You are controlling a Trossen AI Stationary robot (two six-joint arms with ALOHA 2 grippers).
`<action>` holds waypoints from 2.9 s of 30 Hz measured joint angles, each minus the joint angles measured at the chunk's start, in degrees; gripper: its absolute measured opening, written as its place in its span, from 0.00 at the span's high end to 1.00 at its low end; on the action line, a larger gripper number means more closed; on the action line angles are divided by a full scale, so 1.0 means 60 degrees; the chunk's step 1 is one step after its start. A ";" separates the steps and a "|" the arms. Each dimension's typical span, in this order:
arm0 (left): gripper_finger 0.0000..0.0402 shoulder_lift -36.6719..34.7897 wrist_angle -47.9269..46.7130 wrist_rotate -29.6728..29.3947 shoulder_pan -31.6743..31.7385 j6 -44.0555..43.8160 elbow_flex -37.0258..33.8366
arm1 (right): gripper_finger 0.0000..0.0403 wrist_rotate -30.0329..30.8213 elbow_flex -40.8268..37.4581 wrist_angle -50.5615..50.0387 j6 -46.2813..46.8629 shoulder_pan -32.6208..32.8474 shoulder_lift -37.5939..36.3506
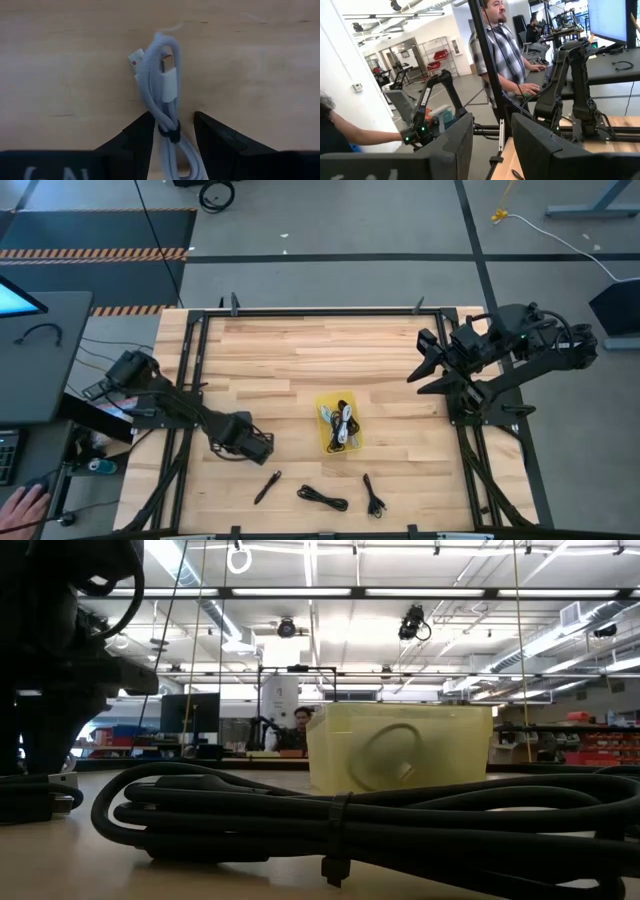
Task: Pick and place USB-C Cables
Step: Put the purple charger cable into the yellow bin
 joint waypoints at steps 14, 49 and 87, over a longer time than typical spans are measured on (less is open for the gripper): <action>0.92 0.0288 -0.0631 -0.0274 0.0060 0.1071 0.0493 | 0.65 0.0109 0.0000 0.0000 0.0000 0.0000 -0.0003; 0.92 0.2456 0.4365 -0.5498 0.2526 0.6939 0.5380 | 0.65 -0.0004 0.0000 -0.0018 -0.0110 0.0000 0.0000; 0.92 0.3945 0.4668 -0.3997 0.2135 0.5191 0.5380 | 0.65 -0.0153 -0.0004 -0.0183 -0.0178 0.0000 -0.0003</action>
